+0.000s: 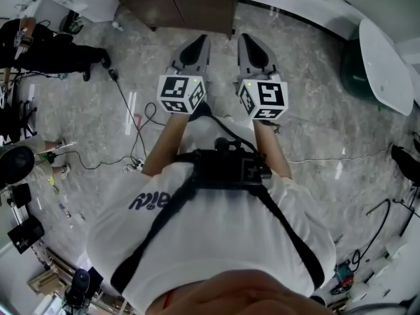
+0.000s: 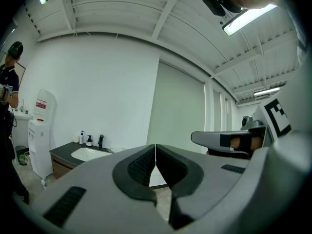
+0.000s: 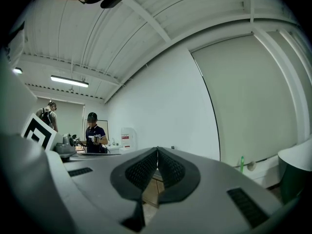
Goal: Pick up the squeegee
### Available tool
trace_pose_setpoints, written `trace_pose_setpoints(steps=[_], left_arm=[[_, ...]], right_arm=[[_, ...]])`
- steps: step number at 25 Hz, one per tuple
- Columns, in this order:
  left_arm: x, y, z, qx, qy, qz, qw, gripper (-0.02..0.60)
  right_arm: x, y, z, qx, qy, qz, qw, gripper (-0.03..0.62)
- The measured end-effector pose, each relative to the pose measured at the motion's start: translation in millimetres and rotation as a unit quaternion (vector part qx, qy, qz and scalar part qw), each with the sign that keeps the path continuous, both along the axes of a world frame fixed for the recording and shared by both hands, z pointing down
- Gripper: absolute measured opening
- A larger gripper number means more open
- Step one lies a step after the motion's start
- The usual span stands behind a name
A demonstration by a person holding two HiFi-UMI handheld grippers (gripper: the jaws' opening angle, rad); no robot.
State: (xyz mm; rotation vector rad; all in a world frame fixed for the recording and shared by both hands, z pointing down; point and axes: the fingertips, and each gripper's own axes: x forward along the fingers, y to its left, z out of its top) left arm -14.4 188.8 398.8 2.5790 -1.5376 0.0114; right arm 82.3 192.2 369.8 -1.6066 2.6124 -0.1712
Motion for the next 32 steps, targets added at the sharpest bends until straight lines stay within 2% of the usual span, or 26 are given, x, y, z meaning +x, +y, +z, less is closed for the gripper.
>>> trace_pose_setpoints(steps=[6,12,19,26,32], left_arm=[[-30,-78,-4,0.014,0.013,0.007,0.9998,0.011],[-61,-132,-18,0.025,0.022,0.008,0.9994,0.011],[-102,-198,-6,0.009,0.033,0.016,0.9993,0.011],[-102,-255,21,-0.031,0.040,0.023,0.9984,0.011],[-81,-319,34,-0.033,0.036,0.013,0.9988,0.011]], right_arm=[[-31,-73,-4,0.004,0.014,0.008,1.000,0.008],[-62,-115,-8,0.003,0.025,0.015,1.000,0.008],[-103,-183,-4,-0.007,0.031,0.027,0.999,0.008],[-101,-239,22,-0.046,0.033,0.034,0.998,0.008],[-81,-313,41,-0.055,0.032,0.016,0.998,0.008]])
